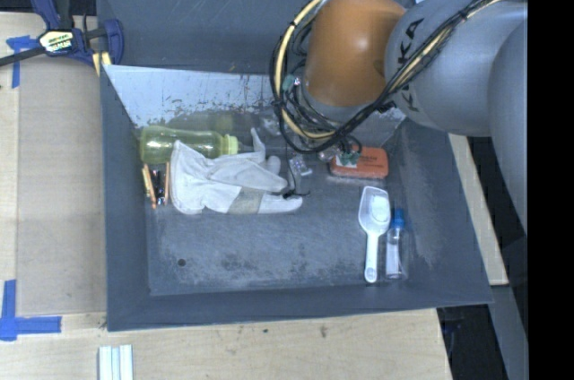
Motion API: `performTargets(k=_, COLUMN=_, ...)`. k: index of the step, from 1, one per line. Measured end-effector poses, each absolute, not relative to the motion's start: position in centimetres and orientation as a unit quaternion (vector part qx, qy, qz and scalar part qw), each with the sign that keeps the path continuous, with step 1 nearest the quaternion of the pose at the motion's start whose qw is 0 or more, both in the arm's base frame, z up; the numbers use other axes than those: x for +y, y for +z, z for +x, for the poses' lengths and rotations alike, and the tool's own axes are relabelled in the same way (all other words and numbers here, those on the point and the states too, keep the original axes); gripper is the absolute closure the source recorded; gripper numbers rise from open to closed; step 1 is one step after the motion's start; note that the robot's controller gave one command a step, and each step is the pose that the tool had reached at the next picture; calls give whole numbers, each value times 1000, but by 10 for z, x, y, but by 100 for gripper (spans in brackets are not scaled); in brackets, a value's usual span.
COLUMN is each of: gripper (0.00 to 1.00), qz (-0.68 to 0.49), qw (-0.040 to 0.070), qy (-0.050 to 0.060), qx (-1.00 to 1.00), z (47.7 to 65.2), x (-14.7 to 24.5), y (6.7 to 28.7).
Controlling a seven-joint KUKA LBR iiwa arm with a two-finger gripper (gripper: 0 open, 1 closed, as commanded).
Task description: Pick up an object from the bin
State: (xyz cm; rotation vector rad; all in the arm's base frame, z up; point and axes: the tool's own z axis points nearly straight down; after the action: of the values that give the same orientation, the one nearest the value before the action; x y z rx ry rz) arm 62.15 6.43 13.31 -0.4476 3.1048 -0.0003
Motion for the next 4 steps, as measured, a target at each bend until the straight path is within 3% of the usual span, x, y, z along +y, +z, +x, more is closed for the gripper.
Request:
performTargets(k=1, gripper=0, qz=-32, qw=2, qy=0, qx=999, z=619, x=61, y=93)
performTargets(k=2, gripper=100, qz=-10, qw=-1, qy=1, qx=1000, z=617, x=51, y=72)
performTargets(k=4, gripper=100, qz=-10, qw=-1, qy=0, qx=1000, z=616, x=51, y=76)
